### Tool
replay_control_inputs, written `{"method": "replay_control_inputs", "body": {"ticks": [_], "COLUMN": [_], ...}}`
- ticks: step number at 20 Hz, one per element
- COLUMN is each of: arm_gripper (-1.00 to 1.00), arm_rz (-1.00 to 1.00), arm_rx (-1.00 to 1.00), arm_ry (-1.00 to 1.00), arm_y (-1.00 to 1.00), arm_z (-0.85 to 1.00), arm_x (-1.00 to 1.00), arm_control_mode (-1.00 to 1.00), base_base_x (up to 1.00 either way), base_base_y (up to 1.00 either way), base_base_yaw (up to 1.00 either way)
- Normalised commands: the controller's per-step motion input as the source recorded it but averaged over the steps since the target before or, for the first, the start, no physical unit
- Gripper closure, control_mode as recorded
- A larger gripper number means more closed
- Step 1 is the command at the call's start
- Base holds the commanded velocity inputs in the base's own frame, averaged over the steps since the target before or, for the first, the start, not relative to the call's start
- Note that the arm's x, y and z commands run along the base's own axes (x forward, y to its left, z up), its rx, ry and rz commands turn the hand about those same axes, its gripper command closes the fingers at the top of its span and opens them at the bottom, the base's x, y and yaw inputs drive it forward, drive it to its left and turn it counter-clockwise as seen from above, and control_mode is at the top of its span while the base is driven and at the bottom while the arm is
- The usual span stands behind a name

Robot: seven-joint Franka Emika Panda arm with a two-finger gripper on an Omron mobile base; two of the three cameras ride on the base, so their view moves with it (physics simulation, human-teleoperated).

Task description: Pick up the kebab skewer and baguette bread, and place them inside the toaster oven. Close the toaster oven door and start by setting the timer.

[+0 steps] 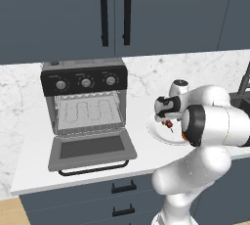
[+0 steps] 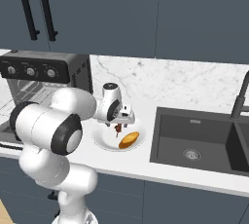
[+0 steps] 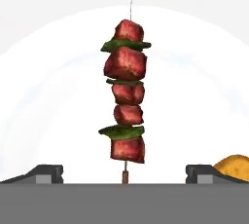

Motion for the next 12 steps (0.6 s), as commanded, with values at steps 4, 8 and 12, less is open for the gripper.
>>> {"method": "replay_control_inputs", "body": {"ticks": [4, 8, 12], "arm_gripper": [-1.00, -1.00, -1.00], "arm_rz": [0.00, 0.01, 0.02], "arm_rx": [0.00, 0.00, 0.00], "arm_ry": [0.09, 0.01, 0.00], "arm_y": [-0.01, 0.00, 0.00], "arm_z": [-0.45, -0.44, -0.52], "arm_x": [0.22, 0.18, 0.13], "arm_control_mode": [-1.00, -1.00, -1.00], "base_base_x": [0.00, 0.00, 0.00], "base_base_y": [0.00, 0.00, 0.00], "base_base_yaw": [0.00, 0.00, 0.00]}}
